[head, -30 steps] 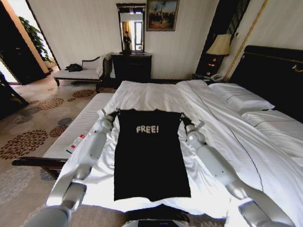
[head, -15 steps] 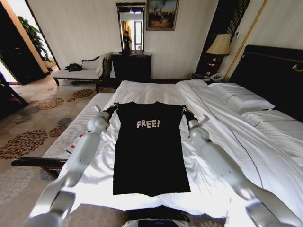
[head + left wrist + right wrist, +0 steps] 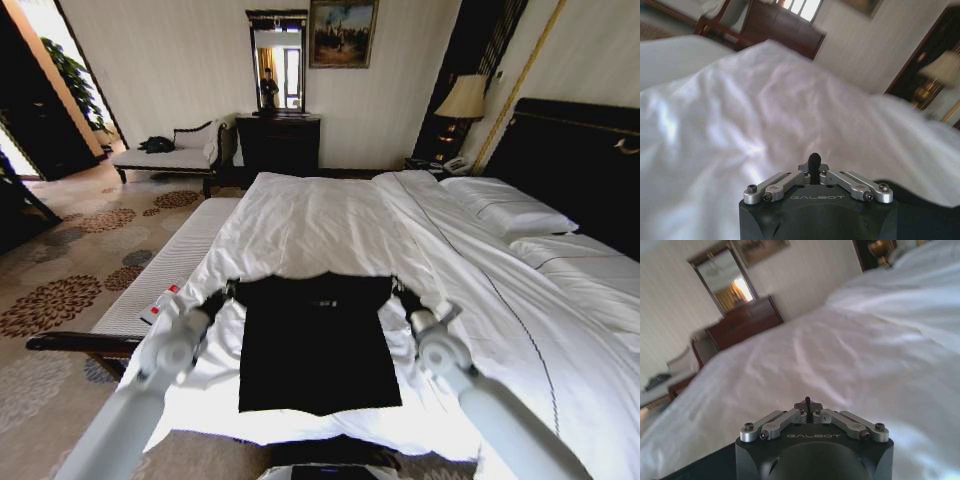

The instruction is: Fold the clothes on the bed.

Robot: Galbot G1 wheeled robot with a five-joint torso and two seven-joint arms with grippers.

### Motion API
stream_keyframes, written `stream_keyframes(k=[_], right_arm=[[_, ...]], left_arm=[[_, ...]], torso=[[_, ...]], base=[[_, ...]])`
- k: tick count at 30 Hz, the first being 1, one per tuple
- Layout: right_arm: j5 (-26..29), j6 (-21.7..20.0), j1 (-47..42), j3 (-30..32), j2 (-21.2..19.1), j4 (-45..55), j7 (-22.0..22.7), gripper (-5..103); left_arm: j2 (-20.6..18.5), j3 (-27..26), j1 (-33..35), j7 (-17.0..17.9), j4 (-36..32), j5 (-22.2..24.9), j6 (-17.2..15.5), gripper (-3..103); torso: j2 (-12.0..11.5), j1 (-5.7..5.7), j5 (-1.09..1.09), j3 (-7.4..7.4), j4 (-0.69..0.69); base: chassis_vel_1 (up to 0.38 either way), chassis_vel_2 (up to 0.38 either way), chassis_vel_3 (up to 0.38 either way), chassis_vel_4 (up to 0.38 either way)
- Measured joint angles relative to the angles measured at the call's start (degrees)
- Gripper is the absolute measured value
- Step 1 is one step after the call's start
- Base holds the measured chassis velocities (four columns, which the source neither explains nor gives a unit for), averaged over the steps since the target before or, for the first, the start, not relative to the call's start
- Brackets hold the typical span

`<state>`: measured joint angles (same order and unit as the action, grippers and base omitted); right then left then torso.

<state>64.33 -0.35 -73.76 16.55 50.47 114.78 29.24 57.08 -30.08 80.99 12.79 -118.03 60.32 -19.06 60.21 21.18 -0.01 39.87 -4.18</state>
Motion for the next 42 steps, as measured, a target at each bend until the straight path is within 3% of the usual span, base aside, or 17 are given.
stream_keyframes(k=[5, 10, 23, 24, 28, 30, 32, 34, 36, 39, 40, 42], right_arm=[[-3.28, 0.36, -9.64, 1.53, 1.27, 2.91, 1.37, 0], [-7.67, 1.51, -14.84, 0.74, 2.59, 2.62, 1.4, 0], [-11.29, 1.99, -13.13, -0.1, 4.84, -1.48, 2.11, 0], [-11.98, 2.05, -13.48, -0.04, 4.65, -0.83, 2.12, 5], [-14.48, 2.81, -14.7, 1.13, 3.33, 3.88, 1.86, 21], [-14.52, 2.89, -14.86, 1.71, 3.0, 5.43, 1.83, 21], [-14.24, 2.94, -14.84, 2.61, 2.7, 7.29, 1.78, 32], [-11.88, 2.9, -12.84, 4.21, 2.67, 9.07, 1.86, 42], [-11.41, 2.88, -12.15, 4.35, 2.74, 8.9, 1.87, 42], [-9.9, 2.71, -8.26, 3.99, 3.22, 5.39, 1.98, 59], [-9.6, 2.66, -7.05, 3.47, 3.4, 3.94, 1.99, 65], [-9.26, 2.59, -6.02, 2.78, 3.54, 2.84, 1.99, 65]], left_arm=[[0.21, -1.58, 9.49, -0.68, -1.84, -4.26, 1.05, 2], [0.68, -1.7, 12.63, -0.59, -2.48, -5.79, 1.34, 2], [-0.04, -0.22, 16.69, -0.97, -4.16, -11.0, -0.34, 2], [-0.18, -0.52, 17.18, -0.96, -4.73, -11.12, -0.59, 1], [-1.1, -2.92, 18.07, -1.02, -8.5, -8.58, -1.65, 11], [-1.42, -3.99, 18.12, -1.23, -9.89, -7.6, -1.94, 17], [-1.8, -5.69, 17.79, -1.61, -11.67, -5.76, -2.37, 23], [-2.32, -7.99, 13.67, -1.77, -13.05, -1.0, -3.18, 38], [-2.4, -7.98, 12.27, -1.75, -12.7, -0.24, -3.28, 38], [-2.14, -4.97, 3.58, -0.33, -6.77, 1.41, -4.6, 56], [-1.68, -3.51, 0.64, -0.13, -3.94, 1.33, -5.22, 56], [-1.13, -2.58, -1.52, 0.15, -1.56, 0.85, -5.54, 61]], torso=[[0.0, 0.0, 0.01, 0.0, -0.02], [-0.01, 0.01, 0.01, 0.0, -0.03], [-0.02, 0.02, 0.01, 0.02, -0.01], [-0.03, 0.02, 0.01, 0.02, -0.01], [-0.02, 0.02, 0.0, 0.01, -0.01], [-0.02, 0.02, 0.01, 0.02, -0.01], [-0.02, 0.02, 0.01, 0.01, -0.01], [-0.02, 0.01, 0.02, 0.01, -0.01], [-0.02, 0.02, 0.02, 0.01, -0.01], [-0.02, 0.02, 0.01, 0.02, -0.01], [-0.02, 0.02, 0.01, 0.02, -0.02], [-0.03, 0.03, -0.02, 0.03, -0.05]], base=[[0.0, 0.0, 0.0, 0.0], [0.0, 0.0, 0.0, 0.0], [0.0, 0.0, 0.0, 0.0], [0.0, 0.0, 0.0, 0.0], [0.0, 0.0, 0.0, 0.0], [0.0, 0.0, 0.0, 0.0], [0.0, 0.0, 0.0, 0.0], [0.0, 0.0, 0.0, 0.0], [0.0, 0.0, 0.0, 0.0], [0.0, 0.0, 0.0, 0.0], [0.0, 0.0, 0.0, 0.0], [0.0, 0.0, 0.0, 0.0]])
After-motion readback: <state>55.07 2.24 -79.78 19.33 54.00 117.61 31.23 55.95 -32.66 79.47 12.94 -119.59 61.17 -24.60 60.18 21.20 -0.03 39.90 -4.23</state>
